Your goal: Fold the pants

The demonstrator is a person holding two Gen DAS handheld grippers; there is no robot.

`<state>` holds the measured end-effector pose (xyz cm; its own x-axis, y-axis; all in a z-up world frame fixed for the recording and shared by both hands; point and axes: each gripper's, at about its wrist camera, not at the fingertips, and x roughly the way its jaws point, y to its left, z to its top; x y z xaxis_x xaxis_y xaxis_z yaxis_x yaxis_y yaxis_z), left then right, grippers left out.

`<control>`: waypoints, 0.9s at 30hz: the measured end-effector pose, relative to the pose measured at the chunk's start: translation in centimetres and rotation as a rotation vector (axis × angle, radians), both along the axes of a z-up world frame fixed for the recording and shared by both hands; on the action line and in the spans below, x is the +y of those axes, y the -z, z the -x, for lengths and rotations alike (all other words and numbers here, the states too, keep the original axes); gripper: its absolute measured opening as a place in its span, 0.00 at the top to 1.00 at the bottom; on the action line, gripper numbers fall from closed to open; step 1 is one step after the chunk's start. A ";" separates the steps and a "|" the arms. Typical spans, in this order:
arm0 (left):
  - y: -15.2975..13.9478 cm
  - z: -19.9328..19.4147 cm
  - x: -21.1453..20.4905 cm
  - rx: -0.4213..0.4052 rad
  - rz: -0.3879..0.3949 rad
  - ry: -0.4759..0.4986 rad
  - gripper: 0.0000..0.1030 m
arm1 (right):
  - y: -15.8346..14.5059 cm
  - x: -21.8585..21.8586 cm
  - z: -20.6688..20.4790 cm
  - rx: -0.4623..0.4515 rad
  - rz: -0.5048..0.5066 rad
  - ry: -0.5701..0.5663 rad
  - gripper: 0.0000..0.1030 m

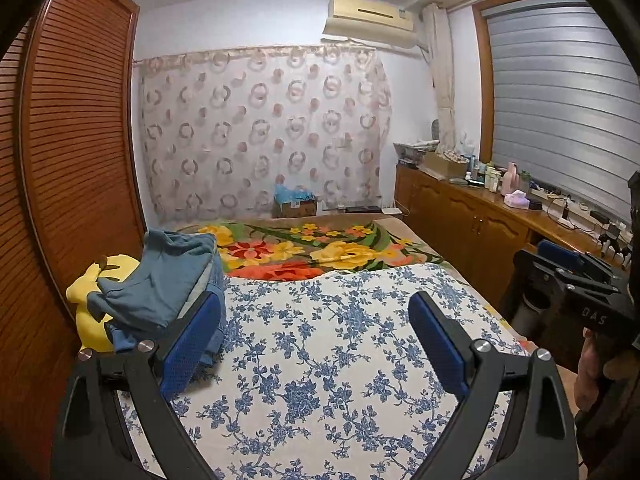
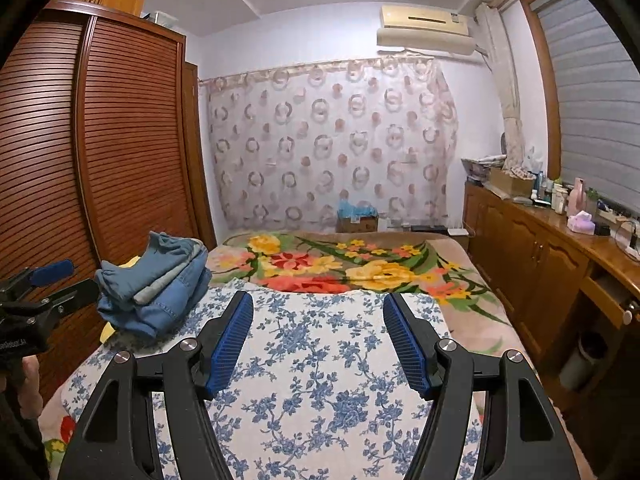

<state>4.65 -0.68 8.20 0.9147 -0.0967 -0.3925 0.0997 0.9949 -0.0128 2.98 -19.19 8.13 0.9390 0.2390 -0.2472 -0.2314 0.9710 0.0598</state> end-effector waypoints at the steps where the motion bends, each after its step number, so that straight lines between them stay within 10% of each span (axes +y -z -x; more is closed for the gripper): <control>1: 0.0 0.0 0.0 0.000 -0.001 -0.001 0.07 | -0.1 -0.1 0.2 -0.001 0.000 -0.002 0.33; 27: 0.2 0.1 1.0 0.004 0.004 -0.021 0.07 | -0.2 -0.3 0.1 -0.008 0.006 -0.004 0.33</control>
<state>4.51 0.27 7.95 0.9150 -0.0791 -0.3956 0.0786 0.9967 -0.0175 2.88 -19.51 8.30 0.9399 0.2413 -0.2415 -0.2358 0.9704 0.0520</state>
